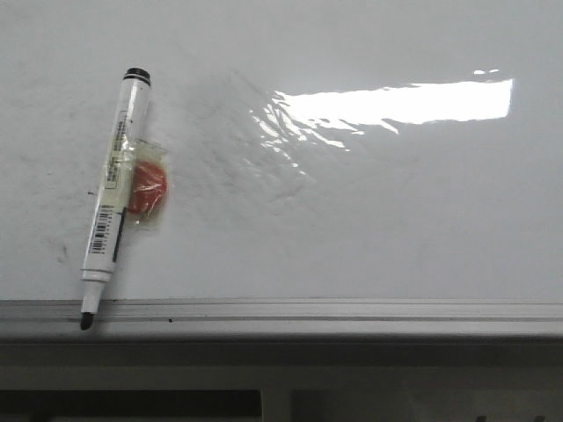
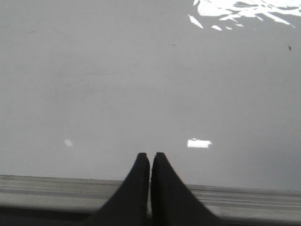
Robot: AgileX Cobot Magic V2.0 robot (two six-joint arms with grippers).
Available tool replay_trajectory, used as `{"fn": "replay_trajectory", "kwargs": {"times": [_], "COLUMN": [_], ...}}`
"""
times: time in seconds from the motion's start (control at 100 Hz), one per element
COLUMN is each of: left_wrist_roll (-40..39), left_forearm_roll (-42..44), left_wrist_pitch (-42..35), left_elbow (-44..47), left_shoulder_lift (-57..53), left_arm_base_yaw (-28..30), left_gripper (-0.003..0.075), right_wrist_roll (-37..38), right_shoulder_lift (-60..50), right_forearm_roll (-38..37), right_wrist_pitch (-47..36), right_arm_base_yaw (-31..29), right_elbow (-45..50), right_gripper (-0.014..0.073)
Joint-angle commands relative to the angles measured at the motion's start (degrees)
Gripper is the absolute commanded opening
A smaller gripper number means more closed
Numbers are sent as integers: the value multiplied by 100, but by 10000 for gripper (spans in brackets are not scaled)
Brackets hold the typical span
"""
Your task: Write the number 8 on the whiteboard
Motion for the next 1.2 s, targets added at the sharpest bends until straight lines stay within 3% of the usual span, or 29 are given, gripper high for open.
{"fn": "replay_trajectory", "kwargs": {"times": [0.0,0.68,1.0,1.19], "left_wrist_roll": [-71,-71,-71,-71], "left_forearm_roll": [-9,216,484,484], "left_wrist_pitch": [-270,-341,-1194,-1442], "left_elbow": [221,221,221,221], "left_shoulder_lift": [-161,-161,-161,-161], "left_arm_base_yaw": [6,6,6,6], "left_gripper": [-20,-20,-20,-20], "right_wrist_roll": [-43,-43,-43,-43], "right_shoulder_lift": [-126,-126,-126,-126], "right_forearm_roll": [-4,-4,-4,-4], "right_wrist_pitch": [-144,-149,-1244,-1433], "right_arm_base_yaw": [-41,-3,-3,-3], "right_elbow": [73,73,73,73], "right_gripper": [-64,-63,-63,-64]}}
